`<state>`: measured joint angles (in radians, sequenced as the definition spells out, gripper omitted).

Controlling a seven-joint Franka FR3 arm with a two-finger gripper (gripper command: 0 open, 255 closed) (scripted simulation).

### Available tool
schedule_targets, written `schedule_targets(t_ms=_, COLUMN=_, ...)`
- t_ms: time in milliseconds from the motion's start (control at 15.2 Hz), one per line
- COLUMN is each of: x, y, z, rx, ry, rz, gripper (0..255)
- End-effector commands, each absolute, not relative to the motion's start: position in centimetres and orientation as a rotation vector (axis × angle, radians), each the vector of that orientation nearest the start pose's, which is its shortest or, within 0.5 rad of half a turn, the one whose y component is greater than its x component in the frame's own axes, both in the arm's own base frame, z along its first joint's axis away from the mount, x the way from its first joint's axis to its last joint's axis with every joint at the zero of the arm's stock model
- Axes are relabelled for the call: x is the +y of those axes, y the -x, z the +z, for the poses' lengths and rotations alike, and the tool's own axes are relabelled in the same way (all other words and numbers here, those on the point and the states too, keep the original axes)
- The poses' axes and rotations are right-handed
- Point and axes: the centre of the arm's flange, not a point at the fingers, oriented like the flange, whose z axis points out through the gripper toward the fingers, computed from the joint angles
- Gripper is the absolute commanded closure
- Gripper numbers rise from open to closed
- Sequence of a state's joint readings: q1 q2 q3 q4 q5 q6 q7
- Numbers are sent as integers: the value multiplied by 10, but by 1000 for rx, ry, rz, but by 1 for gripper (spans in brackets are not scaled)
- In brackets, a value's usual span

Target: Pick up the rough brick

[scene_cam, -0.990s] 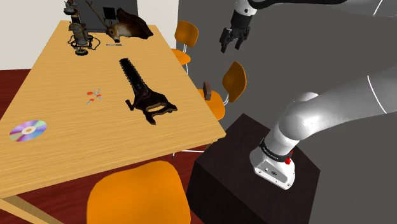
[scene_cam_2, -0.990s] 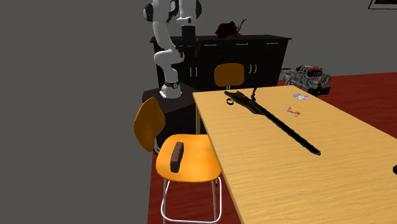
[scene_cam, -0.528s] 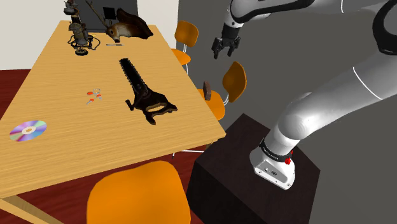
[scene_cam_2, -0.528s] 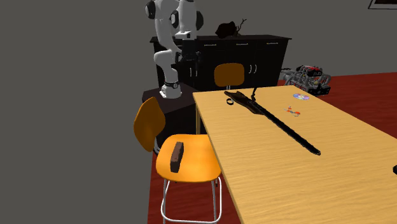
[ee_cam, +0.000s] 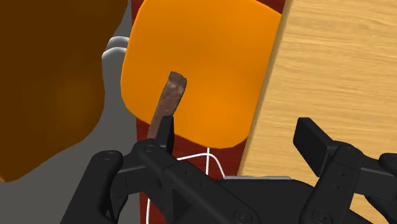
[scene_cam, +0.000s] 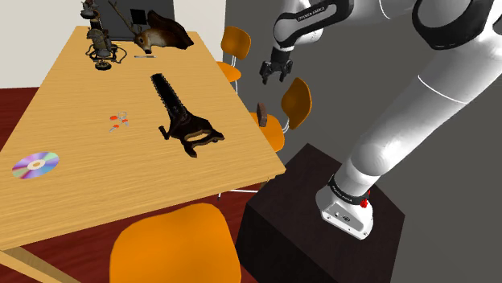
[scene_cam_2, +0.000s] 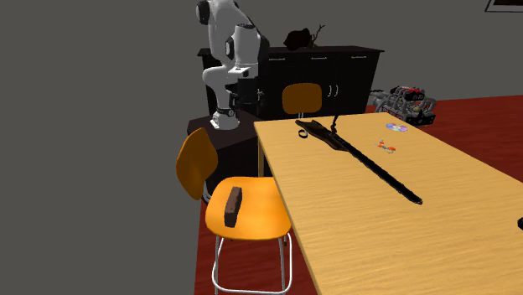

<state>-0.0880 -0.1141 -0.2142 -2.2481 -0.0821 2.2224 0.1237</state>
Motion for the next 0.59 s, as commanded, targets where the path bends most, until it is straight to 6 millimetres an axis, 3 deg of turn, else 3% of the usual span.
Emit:
schedule_targets(t_ms=0, x=-170, y=-500, z=399, rx=634, ry=3124, rz=-122, gripper=0)
schedule_targets(t_ms=528, x=-224, y=-548, z=319, rx=763, ry=3085, rz=-81, gripper=0)
